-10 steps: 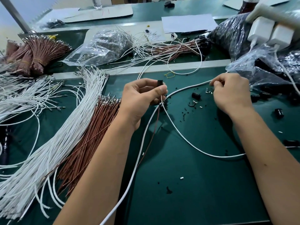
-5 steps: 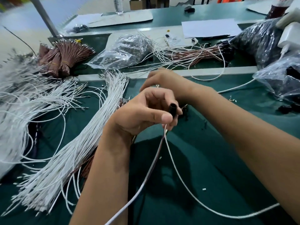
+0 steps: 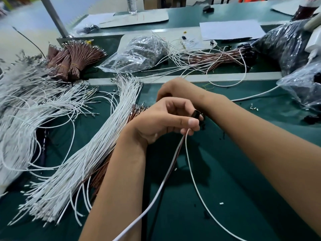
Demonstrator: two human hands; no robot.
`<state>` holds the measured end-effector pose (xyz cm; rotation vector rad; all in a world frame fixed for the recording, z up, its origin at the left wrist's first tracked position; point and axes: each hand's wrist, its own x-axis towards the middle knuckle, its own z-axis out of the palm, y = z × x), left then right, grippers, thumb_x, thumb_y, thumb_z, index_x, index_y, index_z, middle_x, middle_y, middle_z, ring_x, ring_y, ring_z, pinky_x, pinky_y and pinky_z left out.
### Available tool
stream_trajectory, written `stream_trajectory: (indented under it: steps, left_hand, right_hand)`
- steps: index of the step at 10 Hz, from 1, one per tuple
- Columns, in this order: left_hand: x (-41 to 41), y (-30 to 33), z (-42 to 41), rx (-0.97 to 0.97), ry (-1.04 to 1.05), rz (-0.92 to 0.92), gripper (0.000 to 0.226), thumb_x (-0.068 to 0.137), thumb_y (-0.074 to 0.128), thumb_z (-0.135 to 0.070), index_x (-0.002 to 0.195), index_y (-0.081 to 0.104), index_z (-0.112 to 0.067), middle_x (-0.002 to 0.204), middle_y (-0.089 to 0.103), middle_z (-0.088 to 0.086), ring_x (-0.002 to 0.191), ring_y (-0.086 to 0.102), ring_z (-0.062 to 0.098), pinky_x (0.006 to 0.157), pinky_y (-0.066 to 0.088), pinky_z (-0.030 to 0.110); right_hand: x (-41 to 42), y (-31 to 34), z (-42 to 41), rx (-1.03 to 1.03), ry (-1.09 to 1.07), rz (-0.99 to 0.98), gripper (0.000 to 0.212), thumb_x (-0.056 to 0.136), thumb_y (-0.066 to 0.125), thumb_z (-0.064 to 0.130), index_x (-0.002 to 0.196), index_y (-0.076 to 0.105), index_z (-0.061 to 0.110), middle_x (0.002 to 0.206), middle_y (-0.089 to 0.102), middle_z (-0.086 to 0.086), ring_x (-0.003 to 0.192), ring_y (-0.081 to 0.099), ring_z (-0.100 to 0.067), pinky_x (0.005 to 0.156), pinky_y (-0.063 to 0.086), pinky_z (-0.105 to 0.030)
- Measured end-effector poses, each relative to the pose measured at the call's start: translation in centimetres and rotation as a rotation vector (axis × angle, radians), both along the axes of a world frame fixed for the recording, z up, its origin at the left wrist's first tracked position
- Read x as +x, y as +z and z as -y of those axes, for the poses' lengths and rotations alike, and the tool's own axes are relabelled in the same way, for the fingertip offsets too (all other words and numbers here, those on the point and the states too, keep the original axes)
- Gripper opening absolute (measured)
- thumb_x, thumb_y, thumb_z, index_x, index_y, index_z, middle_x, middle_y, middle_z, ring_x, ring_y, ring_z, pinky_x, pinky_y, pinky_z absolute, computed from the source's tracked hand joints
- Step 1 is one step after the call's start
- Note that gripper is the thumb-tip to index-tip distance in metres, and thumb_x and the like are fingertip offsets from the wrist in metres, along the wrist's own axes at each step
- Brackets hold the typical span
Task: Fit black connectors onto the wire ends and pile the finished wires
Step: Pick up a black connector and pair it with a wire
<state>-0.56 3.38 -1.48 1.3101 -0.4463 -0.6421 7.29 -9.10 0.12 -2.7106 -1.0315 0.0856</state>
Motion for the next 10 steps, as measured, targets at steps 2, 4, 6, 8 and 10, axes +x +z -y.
stream_trajectory:
  steps: [2, 4, 6, 8, 10]
  left_hand:
    - [0.3, -0.4, 0.4, 0.103, 0.075, -0.017, 0.015, 0.077, 0.075, -0.001, 0.077, 0.069, -0.014, 0.081, 0.072, 0.013, 0.063, 0.064, 0.017, 0.061, 0.050, 0.021]
    - [0.3, -0.5, 1.6, 0.158, 0.179, -0.006, 0.022, 0.072, 0.083, -0.004, 0.081, 0.065, -0.013, 0.077, 0.071, 0.010, 0.062, 0.063, 0.017, 0.060, 0.050, 0.020]
    - [0.1, -1.0, 3.1, 0.142, 0.298, 0.126, 0.019, 0.072, 0.082, 0.001, 0.088, 0.072, -0.002, 0.087, 0.073, 0.023, 0.075, 0.066, 0.028, 0.075, 0.058, 0.031]
    - [0.1, -1.4, 3.6, 0.087, 0.313, 0.204, 0.025, 0.072, 0.077, 0.016, 0.082, 0.073, -0.007, 0.091, 0.074, 0.018, 0.083, 0.068, 0.026, 0.085, 0.059, 0.034]
    - [0.3, -1.3, 3.7, 0.013, 0.314, 0.239, 0.028, 0.070, 0.077, 0.017, 0.079, 0.070, -0.009, 0.079, 0.074, 0.003, 0.079, 0.070, 0.017, 0.077, 0.057, 0.026]
  right_hand:
    - [-3.1, -0.5, 5.3, 0.516, -0.205, 0.033, 0.009, 0.089, 0.074, 0.005, 0.097, 0.078, 0.005, 0.088, 0.076, -0.006, 0.084, 0.071, -0.021, 0.080, 0.056, -0.031]
    - [-5.8, -1.4, 9.8, 0.955, -0.426, -0.054, 0.004, 0.094, 0.075, 0.015, 0.095, 0.078, 0.012, 0.077, 0.075, -0.004, 0.068, 0.065, -0.013, 0.067, 0.056, -0.026]
    - [-8.9, -2.5, 11.4, 1.153, -0.396, -0.251, 0.011, 0.095, 0.071, 0.007, 0.095, 0.079, 0.014, 0.073, 0.073, -0.001, 0.069, 0.063, -0.010, 0.067, 0.052, -0.019]
    - [-9.6, -2.3, 11.7, 1.146, -0.325, -0.160, 0.006, 0.092, 0.073, 0.001, 0.096, 0.076, 0.004, 0.075, 0.074, -0.001, 0.070, 0.067, -0.008, 0.069, 0.053, -0.019]
    - [-9.8, -2.2, 11.3, 1.239, -0.301, -0.076, 0.010, 0.092, 0.071, -0.004, 0.100, 0.073, 0.002, 0.080, 0.072, -0.008, 0.070, 0.066, -0.006, 0.069, 0.051, -0.018]
